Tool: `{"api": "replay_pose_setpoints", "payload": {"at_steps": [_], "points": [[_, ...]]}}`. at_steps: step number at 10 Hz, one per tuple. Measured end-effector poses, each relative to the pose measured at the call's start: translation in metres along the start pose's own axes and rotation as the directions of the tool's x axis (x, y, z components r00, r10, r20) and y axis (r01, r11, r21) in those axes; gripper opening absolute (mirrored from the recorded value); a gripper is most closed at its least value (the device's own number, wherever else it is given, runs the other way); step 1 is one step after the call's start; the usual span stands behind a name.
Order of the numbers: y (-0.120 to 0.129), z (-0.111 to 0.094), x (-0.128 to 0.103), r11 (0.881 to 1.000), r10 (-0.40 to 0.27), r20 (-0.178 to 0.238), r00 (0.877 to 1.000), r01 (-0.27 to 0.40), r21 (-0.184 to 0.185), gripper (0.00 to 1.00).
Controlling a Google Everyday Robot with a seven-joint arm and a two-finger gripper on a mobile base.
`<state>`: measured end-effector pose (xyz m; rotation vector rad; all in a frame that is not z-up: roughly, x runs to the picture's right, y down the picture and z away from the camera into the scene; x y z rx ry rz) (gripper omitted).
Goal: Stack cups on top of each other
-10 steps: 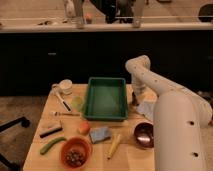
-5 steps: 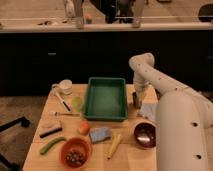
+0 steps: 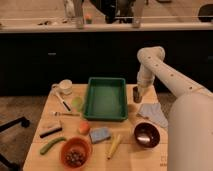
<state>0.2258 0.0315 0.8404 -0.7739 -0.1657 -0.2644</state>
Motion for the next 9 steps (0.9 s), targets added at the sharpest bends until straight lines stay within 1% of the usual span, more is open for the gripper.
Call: {"api": "replay_pose_setpoints", "payload": {"at_steps": [3,5,6,7,8,9], "points": [[0.009,-0.019,-0.009,0.998,-0.037,0.018,0.999,0.037,0.044,0.20],[0.022,-0.031,-0.025,0.992,-0.095,0.006,0.995,0.094,0.081,0.20],[0.029,-0.036,-0.034,0.988,-0.121,-0.004,0.993,0.121,0.093,0.20],[0.039,-0.043,-0.049,0.981,-0.158,-0.022,0.987,0.160,0.112,0.20],[0.046,-0.046,-0.057,0.976,-0.179,-0.032,0.983,0.182,0.121,0.20],[0.054,-0.050,-0.071,0.968,-0.211,-0.042,0.977,0.215,0.131,0.20]]}}
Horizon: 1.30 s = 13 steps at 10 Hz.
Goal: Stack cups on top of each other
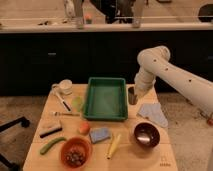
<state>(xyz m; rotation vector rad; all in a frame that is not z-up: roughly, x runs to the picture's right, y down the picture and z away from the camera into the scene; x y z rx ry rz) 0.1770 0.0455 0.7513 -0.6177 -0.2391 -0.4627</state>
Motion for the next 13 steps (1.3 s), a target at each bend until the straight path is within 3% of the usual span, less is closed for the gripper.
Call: {"api": "replay_pose_setpoints", "payload": {"at_steps": [3,11,13], "points": [[0.013,-0.016,-0.031,0.997,-0.072,-0.018,0.997,0.072,0.026,0.20],[0.008,-0.012,-0.035,0.996,-0.086,-0.016,0.996,0.087,0.023,0.20],[-0.004,-0.006,-0.050,0.994,-0.111,-0.011,0.994,0.111,0.019,0.20]]}}
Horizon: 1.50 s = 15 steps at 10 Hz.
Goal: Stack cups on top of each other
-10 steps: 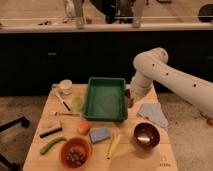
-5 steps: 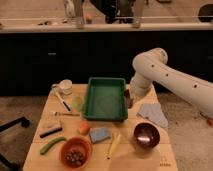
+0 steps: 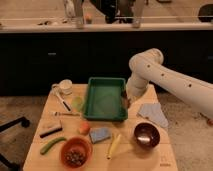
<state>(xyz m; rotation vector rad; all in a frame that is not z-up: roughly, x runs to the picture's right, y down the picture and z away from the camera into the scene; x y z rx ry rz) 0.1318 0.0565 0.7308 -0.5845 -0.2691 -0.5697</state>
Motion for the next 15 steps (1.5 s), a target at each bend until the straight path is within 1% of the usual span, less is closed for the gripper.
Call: {"api": "replay_pose_setpoints", "payload": {"at_steps": [2,6,8,10,11,15], "points": [[-0.019,0.006,-0.019,0.999,-0.034,0.007,0.999,0.034,-0.005,0.20],[-0.046,0.012,-0.046,0.995,-0.096,0.020,0.995,0.096,-0.005,0.20],[-0.056,0.014,-0.062,0.991,-0.132,0.025,0.991,0.132,-0.005,0.20],[-0.062,0.015,-0.073,0.987,-0.159,0.026,0.987,0.159,-0.005,0.20],[-0.066,0.016,-0.081,0.984,-0.176,0.029,0.984,0.176,-0.004,0.20],[-0.090,0.022,-0.126,0.962,-0.272,0.054,0.961,0.272,0.003,0.20]]}}
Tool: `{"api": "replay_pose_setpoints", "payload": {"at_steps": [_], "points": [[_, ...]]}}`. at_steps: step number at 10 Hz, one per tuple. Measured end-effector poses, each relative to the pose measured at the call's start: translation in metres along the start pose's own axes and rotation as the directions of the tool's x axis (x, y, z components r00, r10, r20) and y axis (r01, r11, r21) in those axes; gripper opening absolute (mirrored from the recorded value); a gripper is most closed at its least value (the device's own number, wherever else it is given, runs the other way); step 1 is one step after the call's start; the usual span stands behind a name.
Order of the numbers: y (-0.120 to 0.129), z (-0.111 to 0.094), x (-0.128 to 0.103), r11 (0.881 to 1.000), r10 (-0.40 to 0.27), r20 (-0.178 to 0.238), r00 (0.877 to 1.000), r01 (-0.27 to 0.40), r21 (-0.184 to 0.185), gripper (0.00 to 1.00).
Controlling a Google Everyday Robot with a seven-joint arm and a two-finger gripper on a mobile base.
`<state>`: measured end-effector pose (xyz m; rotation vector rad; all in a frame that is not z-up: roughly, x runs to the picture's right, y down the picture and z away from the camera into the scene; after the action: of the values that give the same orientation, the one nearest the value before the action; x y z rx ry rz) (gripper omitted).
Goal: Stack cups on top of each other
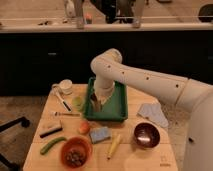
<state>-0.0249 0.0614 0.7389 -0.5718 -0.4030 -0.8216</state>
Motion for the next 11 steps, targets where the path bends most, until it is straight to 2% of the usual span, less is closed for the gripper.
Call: {"api": "replay_pose_setpoints", "payload": {"at_steps": [4,8,11], "points": [[-0.024,-0.002,-0.024,0.997,-0.080,0.021,0.997,0.079,0.021,0.20],[-0.028,-0.013,-0.054,0.984,-0.172,0.042,0.984,0.170,0.052,0.20],[-0.034,-0.014,-0.066,0.976,-0.214,0.043,0.976,0.211,0.053,0.20]]}}
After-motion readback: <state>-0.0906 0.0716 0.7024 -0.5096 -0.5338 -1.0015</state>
